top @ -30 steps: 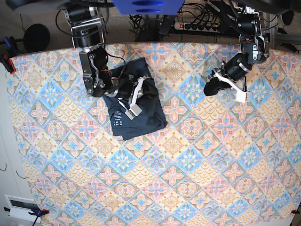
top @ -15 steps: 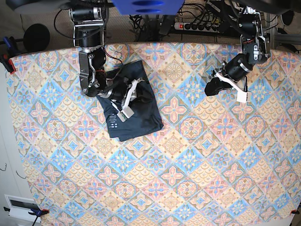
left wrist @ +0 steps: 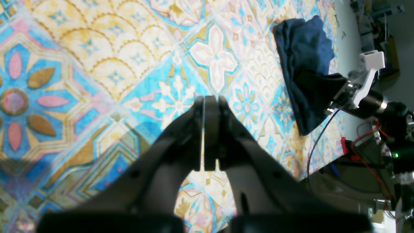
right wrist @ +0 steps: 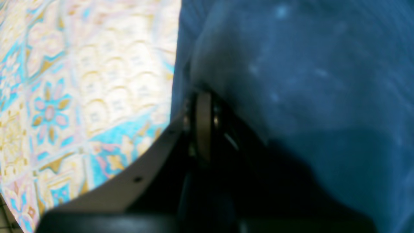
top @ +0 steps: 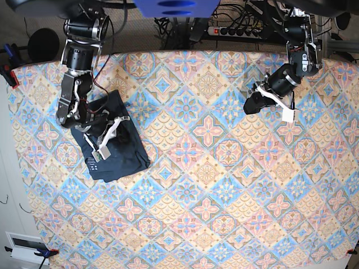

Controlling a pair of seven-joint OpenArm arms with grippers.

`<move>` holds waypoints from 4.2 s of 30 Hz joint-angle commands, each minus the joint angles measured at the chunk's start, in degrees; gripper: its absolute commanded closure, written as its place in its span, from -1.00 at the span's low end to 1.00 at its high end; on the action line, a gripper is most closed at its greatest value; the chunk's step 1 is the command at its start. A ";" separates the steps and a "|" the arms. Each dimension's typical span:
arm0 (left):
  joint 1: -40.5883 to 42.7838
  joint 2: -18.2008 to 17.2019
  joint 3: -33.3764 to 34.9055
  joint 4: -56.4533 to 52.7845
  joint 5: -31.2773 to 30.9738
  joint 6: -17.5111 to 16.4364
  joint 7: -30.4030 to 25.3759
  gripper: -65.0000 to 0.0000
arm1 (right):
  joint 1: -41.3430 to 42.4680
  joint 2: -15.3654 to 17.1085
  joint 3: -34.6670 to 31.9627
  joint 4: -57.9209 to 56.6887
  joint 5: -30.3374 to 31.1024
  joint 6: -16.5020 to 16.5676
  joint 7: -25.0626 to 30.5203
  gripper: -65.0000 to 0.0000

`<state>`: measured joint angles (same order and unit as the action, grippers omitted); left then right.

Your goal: Layout the t-shirt on the table in an organized manner, then fold the t-shirt properly

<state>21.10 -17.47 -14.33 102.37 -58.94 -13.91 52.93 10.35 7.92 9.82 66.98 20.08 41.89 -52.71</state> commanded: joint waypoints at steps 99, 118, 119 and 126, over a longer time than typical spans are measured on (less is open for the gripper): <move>34.06 -7.36 -24.40 15.74 -1.15 -0.64 -1.10 1.00 | -45.21 4.52 32.33 44.01 21.64 -1.89 -16.61 1.00; 34.15 1.78 -17.19 -6.06 22.06 -0.73 -4.18 1.00 | -59.71 4.25 17.65 26.87 0.45 -1.89 -8.00 1.00; 32.92 1.69 -14.82 -9.22 23.38 -0.73 -6.20 1.00 | -58.66 4.34 16.15 24.23 -0.87 -1.89 -6.50 1.00; 24.57 1.61 3.65 -29.53 35.68 -0.37 -26.33 1.00 | -48.90 4.52 10.26 5.33 -8.60 -1.89 2.20 1.00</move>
<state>44.84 -15.22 -10.02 71.92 -22.83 -14.48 26.11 -37.28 11.46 19.68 71.61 11.64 40.01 -49.76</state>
